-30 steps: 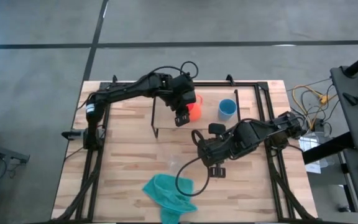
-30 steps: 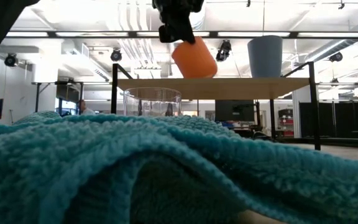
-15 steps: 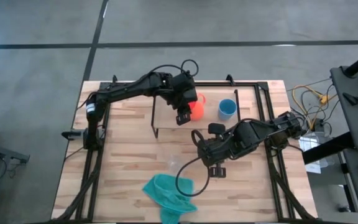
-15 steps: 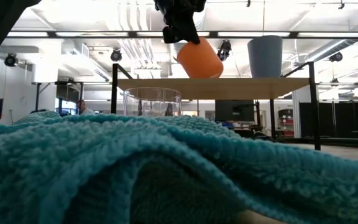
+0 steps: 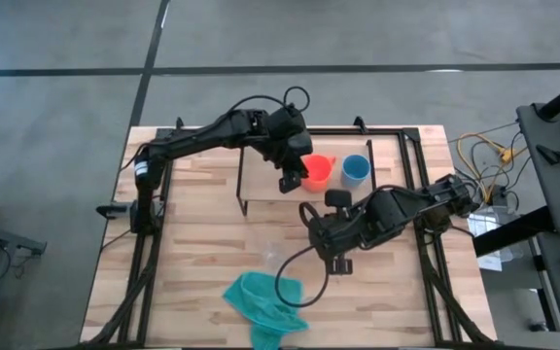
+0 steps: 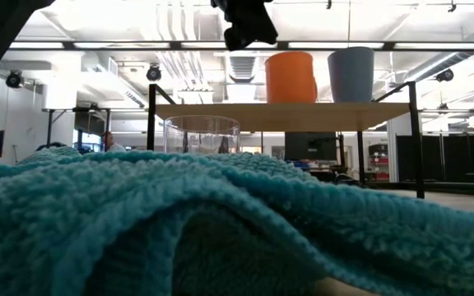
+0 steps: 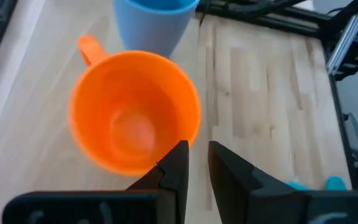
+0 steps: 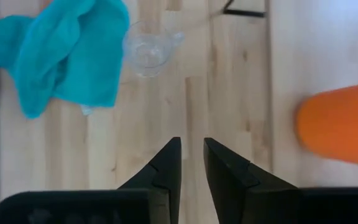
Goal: Stack small to large cups/mugs on shelf
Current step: Put the transparent mug on the shelf
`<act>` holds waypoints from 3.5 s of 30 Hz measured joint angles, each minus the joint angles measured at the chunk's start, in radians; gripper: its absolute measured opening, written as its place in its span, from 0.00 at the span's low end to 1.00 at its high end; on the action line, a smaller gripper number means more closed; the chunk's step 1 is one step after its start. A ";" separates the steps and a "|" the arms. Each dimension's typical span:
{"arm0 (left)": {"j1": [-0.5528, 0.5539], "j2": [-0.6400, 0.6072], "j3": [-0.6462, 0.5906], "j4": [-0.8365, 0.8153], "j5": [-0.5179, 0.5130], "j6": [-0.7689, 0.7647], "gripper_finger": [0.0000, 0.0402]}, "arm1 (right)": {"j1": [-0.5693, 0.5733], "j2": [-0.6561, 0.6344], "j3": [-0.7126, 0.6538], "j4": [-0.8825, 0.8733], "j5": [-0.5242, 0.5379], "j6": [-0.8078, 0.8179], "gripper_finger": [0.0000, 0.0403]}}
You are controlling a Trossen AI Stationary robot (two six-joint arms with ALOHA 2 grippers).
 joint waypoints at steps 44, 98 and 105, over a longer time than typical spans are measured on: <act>-0.143 -0.317 -0.027 -0.391 0.063 -0.184 0.12 | 0.191 -0.654 -0.847 0.789 0.154 -0.020 0.15; -0.326 -0.317 -0.859 0.290 -0.006 -0.002 0.12 | 0.196 -0.861 -1.279 1.328 0.164 0.073 0.15; -0.330 -0.317 -0.889 0.309 0.016 -0.239 0.12 | 0.196 -0.861 -1.279 1.327 0.164 0.081 0.15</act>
